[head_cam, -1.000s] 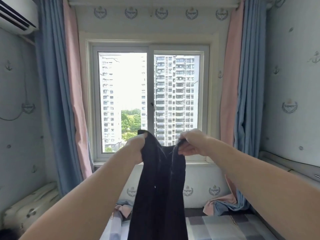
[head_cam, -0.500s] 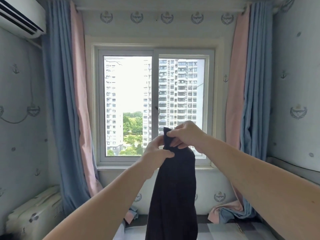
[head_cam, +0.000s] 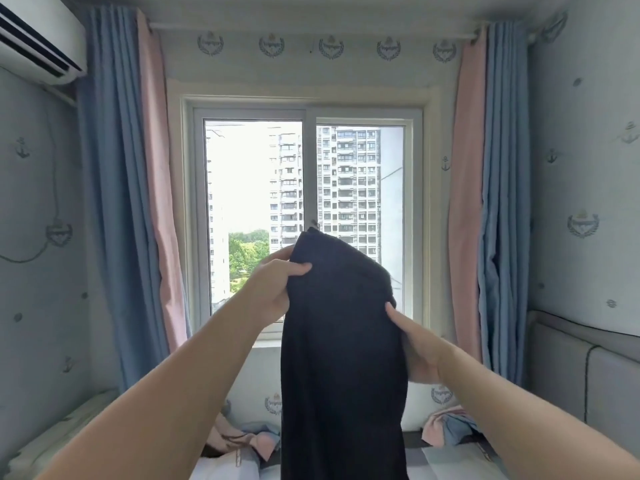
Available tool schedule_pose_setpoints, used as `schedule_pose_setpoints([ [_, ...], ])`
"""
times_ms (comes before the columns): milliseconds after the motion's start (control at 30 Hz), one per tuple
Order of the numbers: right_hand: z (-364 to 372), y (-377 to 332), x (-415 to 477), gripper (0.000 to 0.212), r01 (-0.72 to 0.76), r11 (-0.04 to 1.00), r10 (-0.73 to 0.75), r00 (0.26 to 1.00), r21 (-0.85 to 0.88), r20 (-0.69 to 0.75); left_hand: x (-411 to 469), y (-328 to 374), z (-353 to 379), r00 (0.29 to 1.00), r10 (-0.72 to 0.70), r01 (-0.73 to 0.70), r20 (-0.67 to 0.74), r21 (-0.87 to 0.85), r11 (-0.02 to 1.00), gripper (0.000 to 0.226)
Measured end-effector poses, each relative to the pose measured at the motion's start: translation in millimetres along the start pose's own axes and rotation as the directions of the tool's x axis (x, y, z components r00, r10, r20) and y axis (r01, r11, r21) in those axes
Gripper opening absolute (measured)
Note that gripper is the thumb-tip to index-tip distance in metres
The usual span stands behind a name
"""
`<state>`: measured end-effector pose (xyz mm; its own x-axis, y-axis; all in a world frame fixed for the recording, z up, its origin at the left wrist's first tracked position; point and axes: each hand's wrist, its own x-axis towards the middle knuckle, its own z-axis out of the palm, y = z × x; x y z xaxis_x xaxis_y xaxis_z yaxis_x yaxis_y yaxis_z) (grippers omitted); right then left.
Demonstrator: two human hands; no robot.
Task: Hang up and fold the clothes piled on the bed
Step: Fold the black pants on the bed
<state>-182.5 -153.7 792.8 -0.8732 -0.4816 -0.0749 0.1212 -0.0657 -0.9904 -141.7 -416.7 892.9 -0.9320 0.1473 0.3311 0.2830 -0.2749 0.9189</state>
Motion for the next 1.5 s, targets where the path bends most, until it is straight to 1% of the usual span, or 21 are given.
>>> schedule_pose_setpoints([
  [33, 10, 2, 1, 0.063, -0.007, 1.000, 0.006, 1.000, 0.005, 0.023, -2, 7, -8, 1.000, 0.011, -0.011, -0.003, 0.003, 1.000, 0.042],
  [100, 29, -2, 2, 0.051, 0.031, 0.999, -0.030, 0.999, -0.035, 0.019, -7, 22, -26, 0.999, 0.037, -0.036, -0.025, 0.016, 0.999, 0.043],
  [133, 38, -8, 2, 0.047, 0.067, 0.995, -0.067, 0.998, -0.069, 0.001, -9, 28, -36, 0.998, 0.050, -0.049, -0.037, 0.029, 0.998, 0.043],
  [200, 53, -24, 0, 0.046, 0.145, 0.978, -0.154, 0.987, -0.153, -0.048, -14, 41, -56, 0.996, 0.073, -0.070, -0.053, 0.066, 0.995, 0.043],
  [267, 72, -44, -4, 0.041, 0.216, 0.946, -0.252, 0.958, -0.243, -0.133, -18, 54, -73, 0.992, 0.099, -0.090, -0.076, 0.108, 0.990, 0.043],
  [300, 83, -55, -7, 0.035, 0.247, 0.924, -0.309, 0.931, -0.292, -0.192, -20, 61, -79, 0.989, 0.115, -0.103, -0.090, 0.129, 0.986, 0.043],
  [367, 104, -80, -12, 0.027, 0.286, 0.873, -0.425, 0.843, -0.395, -0.329, -24, 77, -87, 0.977, 0.170, -0.145, -0.129, 0.180, 0.973, 0.041],
  [433, 126, -104, -21, 0.025, 0.313, 0.810, -0.532, 0.748, -0.495, -0.397, -28, 96, -90, 0.947, 0.271, -0.224, -0.169, 0.255, 0.941, 0.034],
  [467, 136, -116, -26, 0.026, 0.321, 0.779, -0.574, 0.712, -0.540, -0.405, -30, 105, -90, 0.923, 0.335, -0.266, -0.191, 0.313, 0.912, 0.029],
  [533, 156, -137, -36, 0.027, 0.332, 0.728, -0.634, 0.658, -0.600, -0.405, -38, 126, -87, 0.855, 0.472, -0.338, -0.212, 0.462, 0.820, 0.024],
  [600, 174, -157, -50, 0.025, 0.363, 0.684, -0.689, 0.605, -0.633, -0.398, -47, 147, -84, 0.797, 0.565, -0.385, -0.213, 0.541, 0.748, 0.024],
  [667, 193, -175, -67, 0.020, 0.412, 0.639, -0.740, 0.561, -0.650, -0.371, -59, 168, -82, 0.768, 0.602, -0.417, -0.217, 0.543, 0.729, 0.023],
  [800, 225, -196, -107, 0.030, 0.467, 0.567, -0.805, 0.491, -0.678, -0.335, -94, 200, -76, 0.729, 0.651, -0.474, -0.211, 0.529, 0.703, 0.018],
  [833, 232, -198, -119, 0.028, 0.475, 0.551, -0.817, 0.475, -0.686, -0.327, -104, 206, -74, 0.715, 0.668, -0.490, -0.208, 0.532, 0.690, 0.019],
  [900, 247, -198, -145, 0.018, 0.499, 0.530, -0.835, 0.448, -0.686, -0.320, -126, 214, -70, 0.701, 0.686, -0.512, -0.196, 0.531, 0.675, 0.020],
  [933, 255, -197, -159, 0.016, 0.510, 0.523, -0.841, 0.437, -0.684, -0.318, -138, 217, -67, 0.700, 0.689, -0.520, -0.188, 0.527, 0.672, 0.021],
  [1033, 274, -187, -204, 0.023, 0.518, 0.505, -0.855, 0.409, -0.690, -0.319, -179, 225, -56, 0.702, 0.690, -0.531, -0.175, 0.517, 0.671, 0.024],
  [1167, 300, -167, -264, 0.024, 0.533, 0.502, -0.860, 0.392, -0.681, -0.327, -242, 233, -42, 0.716, 0.675, -0.540, -0.180, 0.471, 0.698, 0.017],
  [1300, 328, -139, -310, 0.031, 0.526, 0.522, -0.847, 0.414, -0.671, -0.334, -304, 232, -35, 0.748, 0.630, -0.492, -0.208, 0.464, 0.737, 0.020],
  [1500, 360, -110, -359, 0.032, 0.494, 0.573, -0.810, 0.465, -0.654, -0.358, -373, 230, -37, 0.782, 0.592, -0.445, -0.195, 0.491, 0.749, 0.022],
])
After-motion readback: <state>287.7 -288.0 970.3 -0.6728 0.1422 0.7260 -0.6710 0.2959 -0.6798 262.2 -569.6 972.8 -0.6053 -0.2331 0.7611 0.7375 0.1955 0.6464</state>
